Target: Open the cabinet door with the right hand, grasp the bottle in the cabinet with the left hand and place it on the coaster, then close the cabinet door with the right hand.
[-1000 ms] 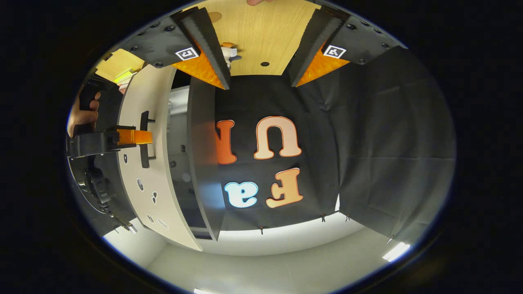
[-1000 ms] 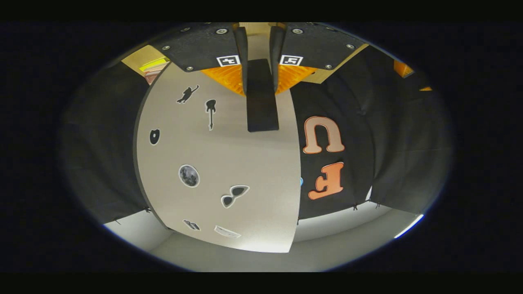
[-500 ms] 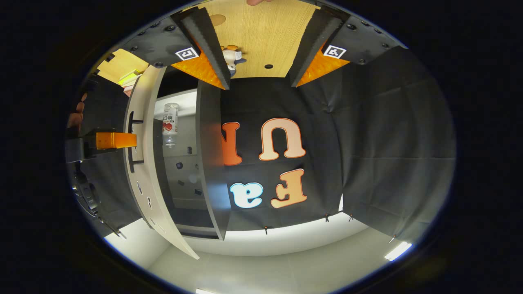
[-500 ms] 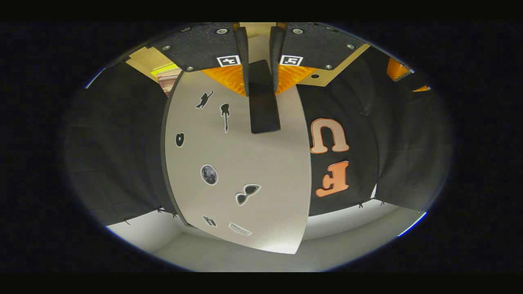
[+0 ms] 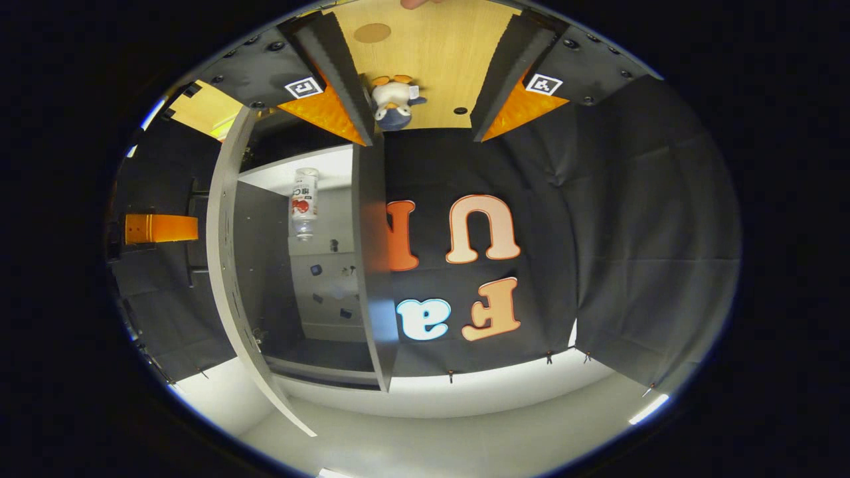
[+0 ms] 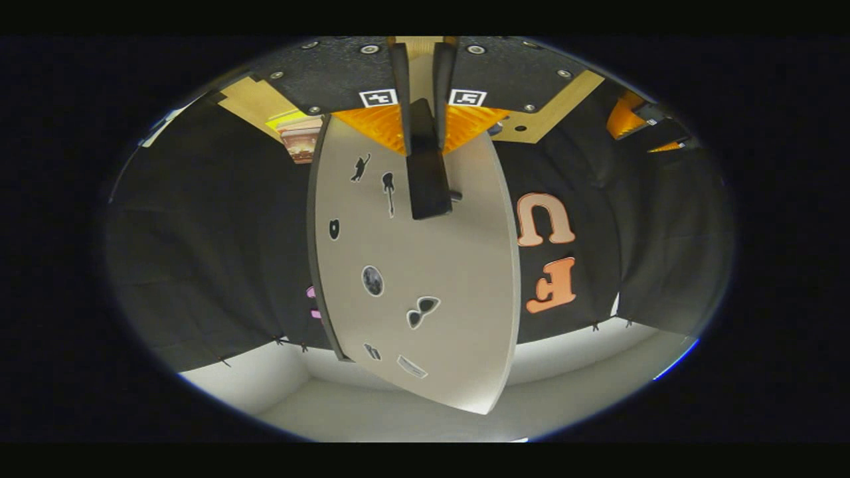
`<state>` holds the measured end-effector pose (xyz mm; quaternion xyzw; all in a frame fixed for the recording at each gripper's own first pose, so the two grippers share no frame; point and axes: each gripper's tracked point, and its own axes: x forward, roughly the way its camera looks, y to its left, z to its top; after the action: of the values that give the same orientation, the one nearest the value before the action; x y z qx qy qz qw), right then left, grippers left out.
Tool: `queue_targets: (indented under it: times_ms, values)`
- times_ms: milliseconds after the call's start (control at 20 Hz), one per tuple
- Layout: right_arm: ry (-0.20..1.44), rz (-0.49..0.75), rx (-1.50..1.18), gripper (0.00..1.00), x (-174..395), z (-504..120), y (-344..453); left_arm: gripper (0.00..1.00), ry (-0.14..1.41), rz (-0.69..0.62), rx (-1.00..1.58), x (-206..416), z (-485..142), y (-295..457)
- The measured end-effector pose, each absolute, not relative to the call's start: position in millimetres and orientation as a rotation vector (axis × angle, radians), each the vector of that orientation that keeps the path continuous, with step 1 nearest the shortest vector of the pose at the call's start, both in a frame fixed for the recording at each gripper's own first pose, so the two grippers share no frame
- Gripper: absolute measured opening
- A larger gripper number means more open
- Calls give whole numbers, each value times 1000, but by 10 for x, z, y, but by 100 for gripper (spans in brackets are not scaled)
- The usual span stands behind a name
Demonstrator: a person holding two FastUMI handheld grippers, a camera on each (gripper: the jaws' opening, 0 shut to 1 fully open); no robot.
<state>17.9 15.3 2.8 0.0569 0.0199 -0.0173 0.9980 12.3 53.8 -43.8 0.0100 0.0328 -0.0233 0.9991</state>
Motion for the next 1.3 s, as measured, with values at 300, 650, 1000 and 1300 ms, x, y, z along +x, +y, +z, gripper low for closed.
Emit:
queue_targets:
  times_ms: [300,650,1000,1300]
  values:
    - [33,-92,133,15,-330,33,-336,94,65,-95,4,67,-429,203]
    - [40,-118,103,12,-519,15,-657,95,61,-144,-9,52,-345,-189]
    - [30,-205,81,15,-675,20,-1253,95,59,-159,-13,127,-294,-497]
    - [34,-230,79,7,-663,18,-1655,95,54,-172,-2,168,-252,-734]
